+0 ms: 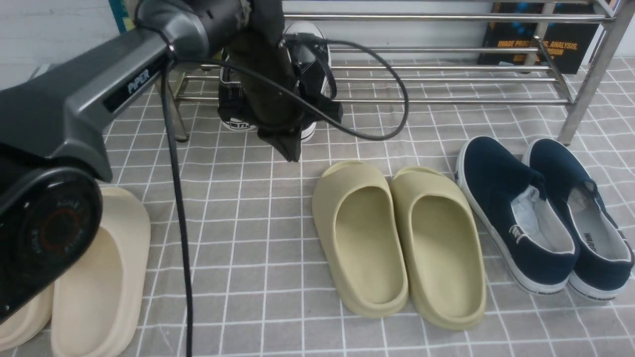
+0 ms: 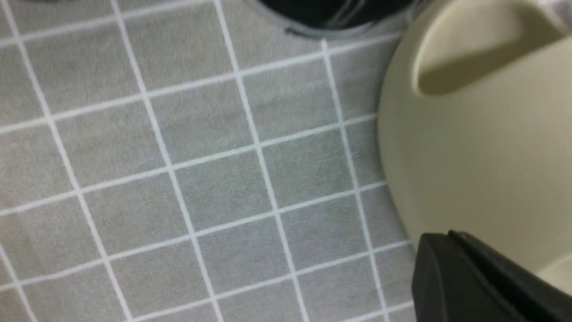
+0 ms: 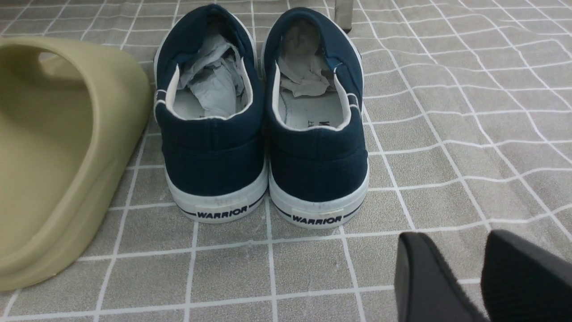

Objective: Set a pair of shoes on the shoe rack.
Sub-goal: Use the left arm to put a shoe into the shoe rack

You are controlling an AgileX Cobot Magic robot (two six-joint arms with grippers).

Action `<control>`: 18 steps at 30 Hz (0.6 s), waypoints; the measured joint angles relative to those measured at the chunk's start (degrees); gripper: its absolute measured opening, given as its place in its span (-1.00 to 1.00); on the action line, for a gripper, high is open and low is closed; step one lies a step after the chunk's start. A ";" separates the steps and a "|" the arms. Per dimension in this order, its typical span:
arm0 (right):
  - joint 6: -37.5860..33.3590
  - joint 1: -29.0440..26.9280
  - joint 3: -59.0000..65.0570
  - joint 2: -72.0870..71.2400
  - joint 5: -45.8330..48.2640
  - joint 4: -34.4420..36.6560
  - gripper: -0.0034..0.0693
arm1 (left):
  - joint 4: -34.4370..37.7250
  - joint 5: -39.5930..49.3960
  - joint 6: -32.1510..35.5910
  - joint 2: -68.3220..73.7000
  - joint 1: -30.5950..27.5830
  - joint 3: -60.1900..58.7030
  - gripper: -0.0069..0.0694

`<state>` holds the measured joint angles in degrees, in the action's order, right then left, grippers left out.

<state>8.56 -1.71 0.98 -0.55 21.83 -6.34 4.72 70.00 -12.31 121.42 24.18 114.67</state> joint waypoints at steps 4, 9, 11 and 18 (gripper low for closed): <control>0.00 0.00 0.00 0.00 0.00 0.00 -0.25 | -2.92 -8.02 -0.92 1.55 -0.81 -0.24 -0.85; 0.00 0.00 0.00 0.00 0.00 0.00 -0.25 | -4.02 -13.08 -5.57 4.23 -2.75 0.51 -0.85; 0.00 0.00 0.00 0.00 0.00 0.00 -0.25 | -3.88 -12.73 -6.83 4.56 -3.12 1.11 -0.85; 0.00 0.00 0.00 0.00 0.00 0.00 -0.25 | -3.55 -11.38 -8.47 4.63 -4.67 5.98 -0.85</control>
<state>8.56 -1.71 0.98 -0.55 21.83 -6.34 1.18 58.61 -20.78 126.05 19.52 120.65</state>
